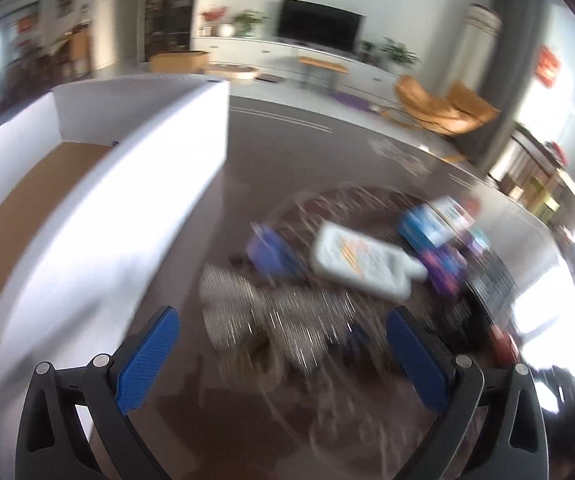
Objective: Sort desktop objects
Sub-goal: 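Grasp the silver rhinestone bow clip with the left tool while the right tool holds the red snack bar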
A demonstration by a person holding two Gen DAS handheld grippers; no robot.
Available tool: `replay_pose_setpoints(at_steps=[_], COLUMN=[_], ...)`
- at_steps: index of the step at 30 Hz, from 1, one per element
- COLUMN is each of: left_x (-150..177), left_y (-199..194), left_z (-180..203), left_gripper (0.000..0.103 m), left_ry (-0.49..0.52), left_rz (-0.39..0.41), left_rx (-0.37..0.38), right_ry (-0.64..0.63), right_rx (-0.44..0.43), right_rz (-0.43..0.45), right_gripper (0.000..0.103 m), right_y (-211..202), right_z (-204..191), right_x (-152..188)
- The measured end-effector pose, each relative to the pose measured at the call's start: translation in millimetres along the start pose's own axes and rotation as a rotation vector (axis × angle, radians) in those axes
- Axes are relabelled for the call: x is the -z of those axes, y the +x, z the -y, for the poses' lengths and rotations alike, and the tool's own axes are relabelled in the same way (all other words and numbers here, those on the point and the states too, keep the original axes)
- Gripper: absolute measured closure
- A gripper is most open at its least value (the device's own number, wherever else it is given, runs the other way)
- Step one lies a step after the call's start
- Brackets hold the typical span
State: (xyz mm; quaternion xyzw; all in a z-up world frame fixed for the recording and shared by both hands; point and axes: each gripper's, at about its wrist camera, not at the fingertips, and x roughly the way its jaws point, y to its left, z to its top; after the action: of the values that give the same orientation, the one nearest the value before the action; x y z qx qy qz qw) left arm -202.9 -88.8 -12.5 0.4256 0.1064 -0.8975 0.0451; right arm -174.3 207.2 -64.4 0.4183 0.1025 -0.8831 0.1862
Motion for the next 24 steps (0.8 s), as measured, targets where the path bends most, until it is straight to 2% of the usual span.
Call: replay_pose_setpoints(at_steps=[2, 4, 7, 12, 14, 17, 23, 24], left_x=[-9, -7, 15, 57, 62, 54, 21, 19], left_y=[20, 34, 32, 4, 0, 5, 30, 31], left_z=[-1, -6, -20, -26, -27, -21, -8, -9], left_gripper=[0.000, 0.000, 0.000, 0.002, 0.002, 0.002, 0.002, 0.010], left_ry=[-0.027, -0.052, -0.086, 0.023, 0.025, 0.025, 0.006, -0.005], left_rz=[-0.026, -0.061, -0.074, -0.053, -0.051, -0.064, -0.053, -0.045], left_rx=[-0.056, -0.074, 0.000, 0.035, 0.073, 0.093, 0.025, 0.031], right_ry=[0.004, 0.005, 0.006, 0.006, 0.005, 0.005, 0.006, 0.006], right_rx=[-0.005, -0.007, -0.007, -0.008, -0.008, -0.008, -0.009, -0.009], right_rz=[0.000, 0.000, 0.000, 0.000, 0.000, 0.000, 0.000, 0.000], right_gripper=[0.077, 0.077, 0.077, 0.077, 0.077, 0.077, 0.077, 0.077], right_y=[0, 0, 0, -1, 0, 0, 0, 0], right_z=[1, 0, 1, 1, 1, 1, 1, 1], right_x=[0, 1, 1, 1, 1, 1, 1, 0])
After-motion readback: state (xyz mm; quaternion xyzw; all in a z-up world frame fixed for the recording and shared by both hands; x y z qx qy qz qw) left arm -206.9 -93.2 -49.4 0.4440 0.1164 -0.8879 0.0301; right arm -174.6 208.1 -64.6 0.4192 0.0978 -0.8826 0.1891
